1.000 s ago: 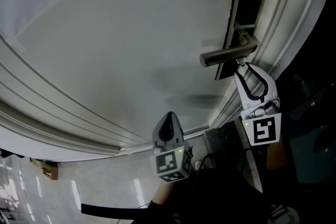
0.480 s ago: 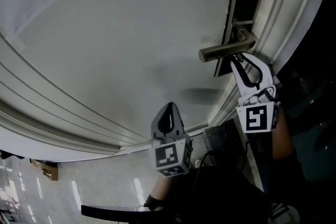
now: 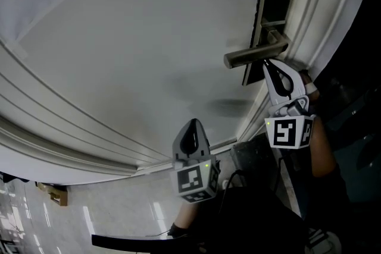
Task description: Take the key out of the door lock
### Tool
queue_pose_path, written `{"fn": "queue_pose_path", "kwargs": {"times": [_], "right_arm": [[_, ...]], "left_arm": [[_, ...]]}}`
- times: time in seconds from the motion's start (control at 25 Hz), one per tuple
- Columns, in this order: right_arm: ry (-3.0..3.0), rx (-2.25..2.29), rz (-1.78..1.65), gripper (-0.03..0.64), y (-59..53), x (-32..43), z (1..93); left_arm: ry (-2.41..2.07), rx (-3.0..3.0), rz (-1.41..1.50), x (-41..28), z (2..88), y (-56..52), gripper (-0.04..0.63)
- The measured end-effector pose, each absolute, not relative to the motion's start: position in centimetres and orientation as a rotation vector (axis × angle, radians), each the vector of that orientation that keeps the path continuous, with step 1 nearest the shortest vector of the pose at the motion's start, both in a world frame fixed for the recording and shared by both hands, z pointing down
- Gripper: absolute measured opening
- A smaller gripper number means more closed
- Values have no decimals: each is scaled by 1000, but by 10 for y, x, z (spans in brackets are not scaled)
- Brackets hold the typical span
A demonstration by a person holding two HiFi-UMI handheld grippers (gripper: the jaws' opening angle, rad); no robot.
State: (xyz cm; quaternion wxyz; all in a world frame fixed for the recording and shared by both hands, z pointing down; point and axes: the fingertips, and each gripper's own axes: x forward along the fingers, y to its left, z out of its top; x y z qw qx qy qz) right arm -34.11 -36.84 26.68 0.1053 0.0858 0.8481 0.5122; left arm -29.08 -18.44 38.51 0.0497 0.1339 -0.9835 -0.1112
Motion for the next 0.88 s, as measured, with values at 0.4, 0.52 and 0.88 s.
{"fn": "queue_pose_path", "kwargs": {"times": [0.4, 0.52, 0.88], "right_arm": [[2373, 223, 1713, 14, -368, -341, 269], [2336, 222, 1768, 14, -368, -341, 269], [2259, 223, 1877, 13, -367, -341, 271]], "left_arm": [[-2980, 426, -372, -288, 387, -186, 0], [-2985, 434, -367, -288, 389, -186, 0], [-2970, 442, -358, -288, 392, -186, 0]]}}
